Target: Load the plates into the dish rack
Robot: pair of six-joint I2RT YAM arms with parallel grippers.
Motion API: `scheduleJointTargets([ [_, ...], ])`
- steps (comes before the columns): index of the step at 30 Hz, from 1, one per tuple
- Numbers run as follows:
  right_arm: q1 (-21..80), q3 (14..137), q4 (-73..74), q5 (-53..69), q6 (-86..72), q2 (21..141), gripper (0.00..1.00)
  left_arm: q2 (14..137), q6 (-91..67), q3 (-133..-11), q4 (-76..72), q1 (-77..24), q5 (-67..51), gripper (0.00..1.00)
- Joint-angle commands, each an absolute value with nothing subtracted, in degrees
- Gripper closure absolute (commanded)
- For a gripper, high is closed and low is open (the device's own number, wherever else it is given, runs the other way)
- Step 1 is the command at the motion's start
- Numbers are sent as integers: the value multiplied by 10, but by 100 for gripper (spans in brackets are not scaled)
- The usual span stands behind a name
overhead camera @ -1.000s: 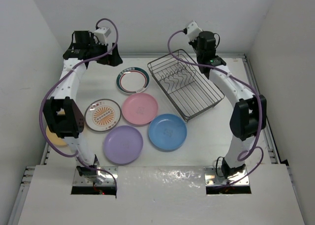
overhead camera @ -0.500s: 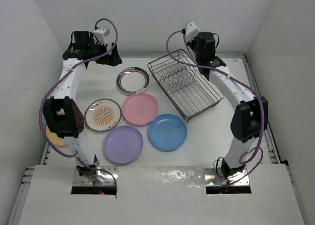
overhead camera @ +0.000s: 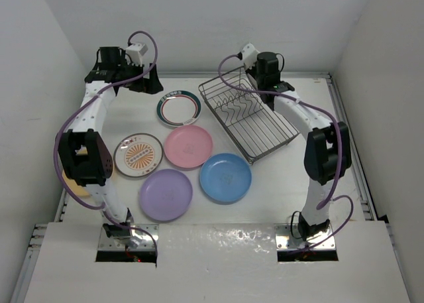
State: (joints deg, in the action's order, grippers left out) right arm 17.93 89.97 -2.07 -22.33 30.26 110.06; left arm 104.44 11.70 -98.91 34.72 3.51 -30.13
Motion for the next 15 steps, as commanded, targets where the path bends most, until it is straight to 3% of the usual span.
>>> scheduleJointTargets([
  [1,182,900,-83,-254,332,1091,100,1012,116,-985,324,44,-304,0],
  [15,195,860,-65,-265,258,1121,100,1019,103,-962,300,47,-302,0],
])
